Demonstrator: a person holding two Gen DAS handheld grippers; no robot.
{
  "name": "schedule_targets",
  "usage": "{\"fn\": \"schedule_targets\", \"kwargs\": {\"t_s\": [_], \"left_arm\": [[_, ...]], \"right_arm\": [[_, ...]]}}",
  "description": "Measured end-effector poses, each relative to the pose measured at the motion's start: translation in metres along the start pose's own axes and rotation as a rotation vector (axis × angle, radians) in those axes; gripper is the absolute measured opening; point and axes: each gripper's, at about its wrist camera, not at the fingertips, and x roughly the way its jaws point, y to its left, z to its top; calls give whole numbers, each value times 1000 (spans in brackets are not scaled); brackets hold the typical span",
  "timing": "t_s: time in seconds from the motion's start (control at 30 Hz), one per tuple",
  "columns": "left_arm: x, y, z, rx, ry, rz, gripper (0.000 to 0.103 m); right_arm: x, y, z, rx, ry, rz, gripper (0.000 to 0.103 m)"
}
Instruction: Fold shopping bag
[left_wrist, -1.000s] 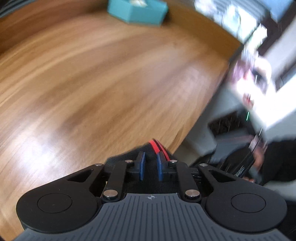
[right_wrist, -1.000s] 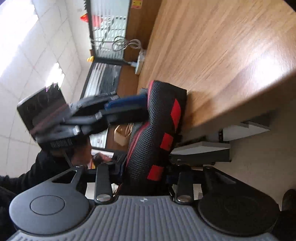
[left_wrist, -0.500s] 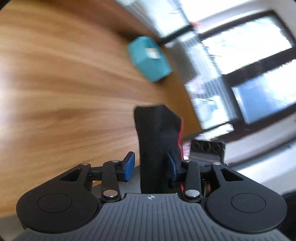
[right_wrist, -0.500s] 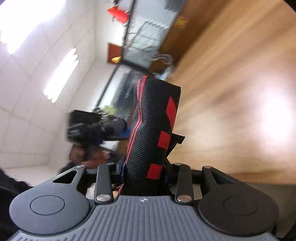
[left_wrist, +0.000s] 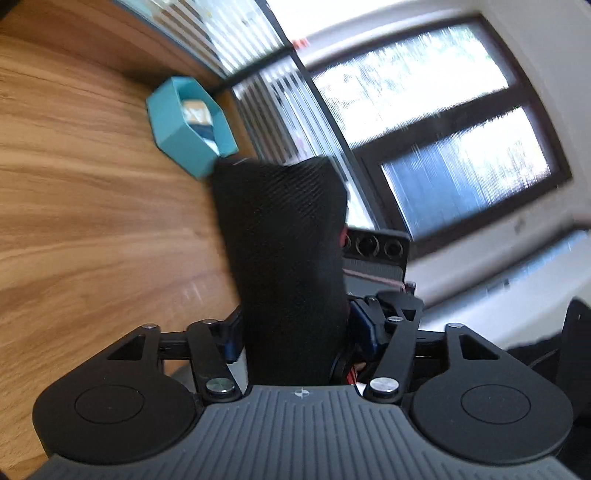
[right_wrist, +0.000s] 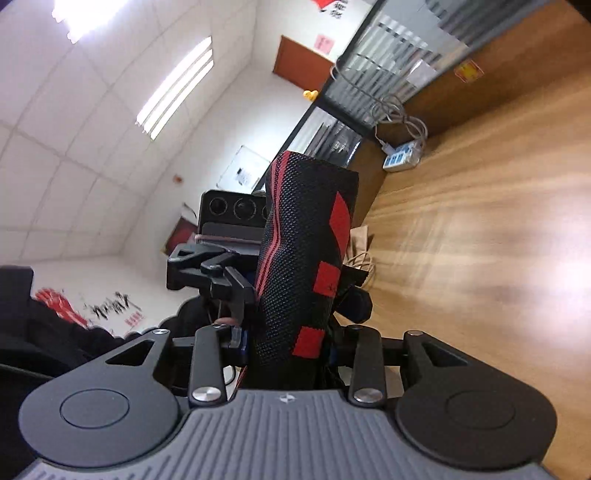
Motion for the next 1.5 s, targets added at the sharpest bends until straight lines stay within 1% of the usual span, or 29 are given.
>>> {"fn": "schedule_targets", "kwargs": {"t_s": [0.03,0.1,0.13,0.17,0.23,0.3,0.37,0.47,0.57,0.6,0.67,0.7,0.73,0.77,0.9,1.03,1.07,1.13,1.2,1.27,1.3,1.33,1.37,1.4,1.43,1.47,1.5], "left_arm": [[0,1,2,-10,-22,-9,65],[3,7,11,-65,-80,-55,65],[10,10,17,-83,-81,-64,65],[19,11,22,-86,-64,-61,65],[31,9,30,-79,-28,-46,63],[53,4,38,-64,1,-41,61],[64,2,42,-51,-13,-25,60],[72,2,42,-40,-58,-14,60],[75,3,47,-65,-75,-29,58],[72,2,52,-70,-93,-34,55],[66,1,57,-60,-122,-40,55],[66,1,61,-50,-100,-38,54],[67,1,65,-41,-81,-35,50],[66,1,67,-26,-70,-27,50],[55,4,75,-10,-41,-18,48],[45,4,80,21,-3,-10,42],[43,8,80,12,-1,-19,41],[38,26,75,-57,14,-63,40],[35,44,67,-126,24,-108,40],[34,58,59,-184,34,-149,39],[33,60,58,-189,40,-156,39],[33,60,57,-188,44,-160,39],[34,61,57,-192,54,-166,39],[37,63,57,-196,71,-178,39],[39,65,57,-198,86,-189,39],[43,66,59,-200,101,-201,39],[50,68,61,-203,122,-217,39]], "right_arm": [[-7,-3,7,5,-15,4,40],[-25,-12,24,18,-55,20,40],[-29,-15,31,21,-63,26,40],[-35,-19,37,21,-71,27,40],[-43,-26,46,24,-71,33,40],[-54,-32,52,26,-66,35,40],[-60,-38,55,33,-61,46,40],[-66,-46,63,49,-49,69,39],[-68,-54,70,66,-33,82,40],[-69,-56,69,70,-27,92,40],[-75,-60,65,75,-23,109,40],[-74,-61,67,76,-19,120,40],[-72,-62,69,70,-14,119,40],[-68,-61,72,66,-7,119,40],[-50,-61,85,69,-1,115,40],[-36,-63,92,90,-6,113,41],[-32,-65,92,109,-7,119,42],[-22,-70,93,165,-6,129,44],[-14,-71,91,192,14,112,44],[-13,-71,86,230,33,67,60],[-14,-71,83,250,42,38,71],[-20,-70,80,266,33,11,72],[-34,-69,77,279,-6,3,72],[-48,-68,75,298,-63,18,72],[-63,-66,73,316,-130,34,74],[-74,-64,74,322,-181,42,79],[-78,-62,77,312,-211,37,87]]}}
